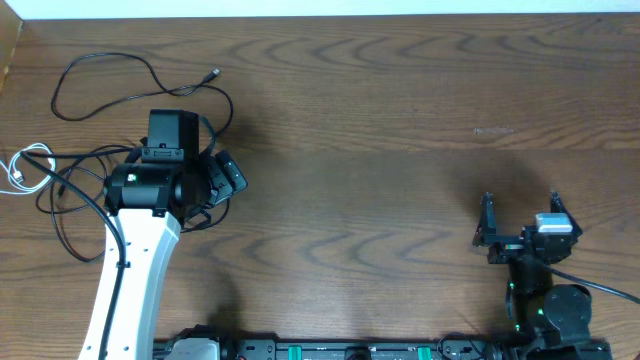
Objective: Untangle cables
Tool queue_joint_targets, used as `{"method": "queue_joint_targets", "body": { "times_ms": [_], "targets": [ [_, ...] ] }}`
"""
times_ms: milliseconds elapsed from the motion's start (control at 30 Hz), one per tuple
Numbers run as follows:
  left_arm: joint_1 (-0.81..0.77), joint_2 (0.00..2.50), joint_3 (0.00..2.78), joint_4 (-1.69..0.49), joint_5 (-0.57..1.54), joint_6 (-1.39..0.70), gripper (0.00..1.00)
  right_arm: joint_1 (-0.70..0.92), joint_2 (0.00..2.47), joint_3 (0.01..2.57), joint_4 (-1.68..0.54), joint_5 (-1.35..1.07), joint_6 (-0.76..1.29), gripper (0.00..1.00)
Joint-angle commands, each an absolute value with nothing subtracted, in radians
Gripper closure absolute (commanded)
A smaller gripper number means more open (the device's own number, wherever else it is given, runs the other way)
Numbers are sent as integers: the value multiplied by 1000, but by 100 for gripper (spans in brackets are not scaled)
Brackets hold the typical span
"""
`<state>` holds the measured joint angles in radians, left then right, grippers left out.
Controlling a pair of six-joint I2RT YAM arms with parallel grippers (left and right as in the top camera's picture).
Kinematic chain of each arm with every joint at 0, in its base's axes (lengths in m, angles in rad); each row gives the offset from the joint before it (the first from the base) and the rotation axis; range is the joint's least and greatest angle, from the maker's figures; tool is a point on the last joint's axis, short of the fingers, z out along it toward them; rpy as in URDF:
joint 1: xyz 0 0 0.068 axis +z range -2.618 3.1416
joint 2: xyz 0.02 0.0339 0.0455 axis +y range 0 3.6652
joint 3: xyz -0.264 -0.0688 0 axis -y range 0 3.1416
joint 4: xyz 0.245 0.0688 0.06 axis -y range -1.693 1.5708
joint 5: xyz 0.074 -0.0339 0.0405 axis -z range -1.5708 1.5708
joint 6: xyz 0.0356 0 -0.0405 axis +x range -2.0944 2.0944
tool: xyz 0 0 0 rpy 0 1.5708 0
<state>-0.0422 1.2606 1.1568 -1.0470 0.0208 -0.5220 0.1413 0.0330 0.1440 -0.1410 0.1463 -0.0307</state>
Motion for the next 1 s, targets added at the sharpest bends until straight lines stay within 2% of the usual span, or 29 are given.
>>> {"method": "queue_joint_targets", "body": {
  "times_ms": [0, 333, 967],
  "targets": [
    [-45, 1267, 1162, -1050, 12, -509, 2, 137, 5, 99, -130, 152, -19, 1],
    [-45, 1267, 1162, -1050, 12, -509, 2, 137, 5, 5, -59, 166, 10, 1],
    [-45, 1267, 1162, -1050, 12, -509, 2, 111, 5, 6, -64, 156, 2, 1]
  ]
}}
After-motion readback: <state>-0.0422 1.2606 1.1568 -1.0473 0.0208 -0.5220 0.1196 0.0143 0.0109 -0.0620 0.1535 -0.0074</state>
